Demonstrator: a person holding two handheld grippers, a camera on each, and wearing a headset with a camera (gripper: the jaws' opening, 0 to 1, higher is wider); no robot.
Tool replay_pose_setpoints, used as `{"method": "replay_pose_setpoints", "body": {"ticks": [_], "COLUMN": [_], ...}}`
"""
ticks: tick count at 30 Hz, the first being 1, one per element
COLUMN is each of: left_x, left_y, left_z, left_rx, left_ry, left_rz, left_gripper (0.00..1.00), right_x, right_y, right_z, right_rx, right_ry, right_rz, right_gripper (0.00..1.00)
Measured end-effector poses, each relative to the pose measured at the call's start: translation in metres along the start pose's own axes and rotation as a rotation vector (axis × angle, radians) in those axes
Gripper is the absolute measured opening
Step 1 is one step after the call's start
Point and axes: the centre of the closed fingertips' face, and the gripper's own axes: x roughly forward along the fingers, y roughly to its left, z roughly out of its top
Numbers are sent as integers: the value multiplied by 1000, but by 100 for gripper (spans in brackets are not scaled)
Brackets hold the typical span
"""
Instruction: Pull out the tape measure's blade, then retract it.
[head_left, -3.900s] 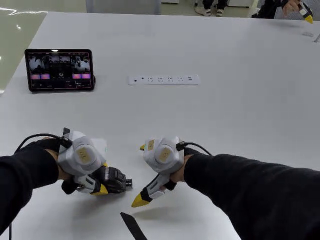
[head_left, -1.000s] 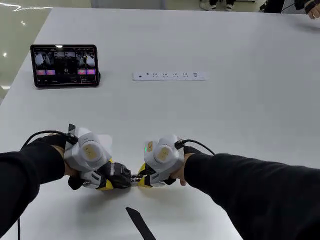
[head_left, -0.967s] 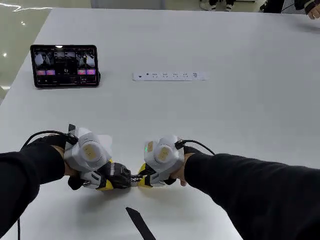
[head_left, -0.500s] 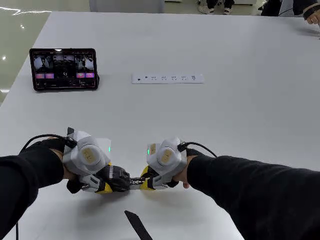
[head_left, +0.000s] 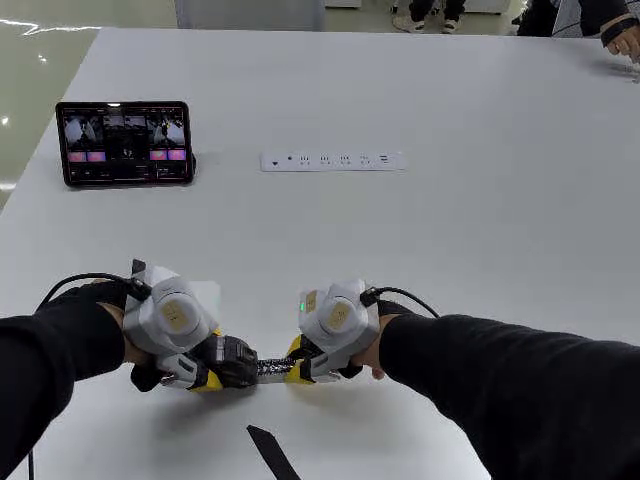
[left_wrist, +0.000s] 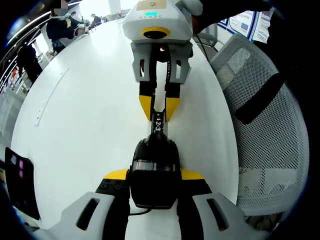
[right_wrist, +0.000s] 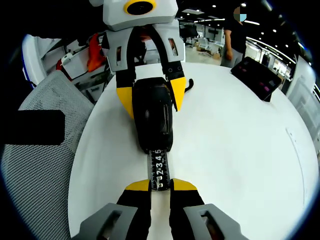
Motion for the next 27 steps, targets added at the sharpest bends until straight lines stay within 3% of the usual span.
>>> {"method": "replay_pose_setpoints", "body": {"ticks": [27], "left_x": [0], "left_y": [0], "left_z": [1], "left_rx": [-1], "left_ry": [1], "left_rz": [1], "left_gripper": [30], "right_x": [-8], "right_y": [-1], "right_z": [-11], "right_rx": [11], "right_ry": [10], "right_rz": [0], "right_gripper": [9]}}
